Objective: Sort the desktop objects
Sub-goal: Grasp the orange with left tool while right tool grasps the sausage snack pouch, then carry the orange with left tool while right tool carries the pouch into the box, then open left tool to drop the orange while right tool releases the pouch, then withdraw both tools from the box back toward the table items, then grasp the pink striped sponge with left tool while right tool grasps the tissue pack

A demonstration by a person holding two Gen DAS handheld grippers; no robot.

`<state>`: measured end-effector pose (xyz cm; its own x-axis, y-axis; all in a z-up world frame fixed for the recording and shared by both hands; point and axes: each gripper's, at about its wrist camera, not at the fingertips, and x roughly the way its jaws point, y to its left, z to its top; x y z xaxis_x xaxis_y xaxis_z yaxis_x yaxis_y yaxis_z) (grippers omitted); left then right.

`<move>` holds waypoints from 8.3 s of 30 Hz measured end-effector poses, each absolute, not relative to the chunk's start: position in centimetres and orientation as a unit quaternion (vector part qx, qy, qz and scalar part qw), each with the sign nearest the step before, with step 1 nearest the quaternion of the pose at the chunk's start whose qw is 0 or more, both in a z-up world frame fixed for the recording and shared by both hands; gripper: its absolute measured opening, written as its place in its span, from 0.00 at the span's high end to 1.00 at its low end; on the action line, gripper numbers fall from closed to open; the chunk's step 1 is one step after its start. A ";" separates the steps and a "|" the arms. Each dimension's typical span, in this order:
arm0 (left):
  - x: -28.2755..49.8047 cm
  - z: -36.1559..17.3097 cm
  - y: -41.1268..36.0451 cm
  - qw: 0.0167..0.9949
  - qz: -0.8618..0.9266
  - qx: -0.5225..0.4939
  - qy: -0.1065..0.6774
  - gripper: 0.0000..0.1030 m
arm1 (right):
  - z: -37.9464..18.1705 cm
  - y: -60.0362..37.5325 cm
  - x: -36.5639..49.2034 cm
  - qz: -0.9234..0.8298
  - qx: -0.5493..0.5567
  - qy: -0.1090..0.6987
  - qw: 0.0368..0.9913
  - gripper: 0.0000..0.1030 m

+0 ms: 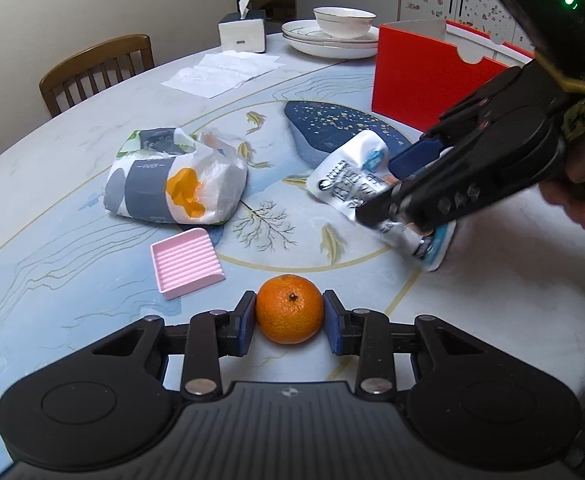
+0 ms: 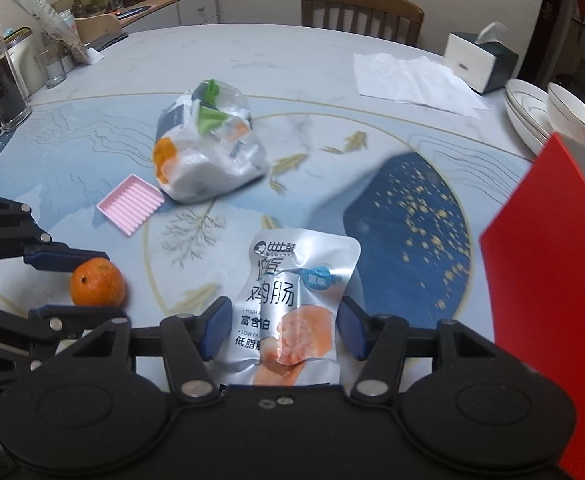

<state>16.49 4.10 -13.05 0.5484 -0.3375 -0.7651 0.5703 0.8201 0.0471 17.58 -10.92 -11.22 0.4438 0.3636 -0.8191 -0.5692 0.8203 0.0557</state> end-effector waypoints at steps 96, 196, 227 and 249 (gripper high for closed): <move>23.7 -9.7 -29.5 0.800 -0.325 0.233 0.447 0.67 | -8.8 -39.1 24.6 0.252 -0.108 0.435 0.857 0.62; 20.6 -10.6 10.7 0.867 -0.297 0.107 0.385 0.00 | -5.1 -4.2 21.0 0.307 -0.095 0.419 0.849 0.25; 25.0 -14.5 10.6 0.817 -0.423 0.209 0.332 0.03 | -11.1 4.0 25.9 0.334 -0.187 0.461 0.801 0.24; 22.9 -14.0 10.3 0.792 -0.459 0.207 0.345 0.37 | -11.6 0.6 27.5 0.318 -0.162 0.483 0.800 0.25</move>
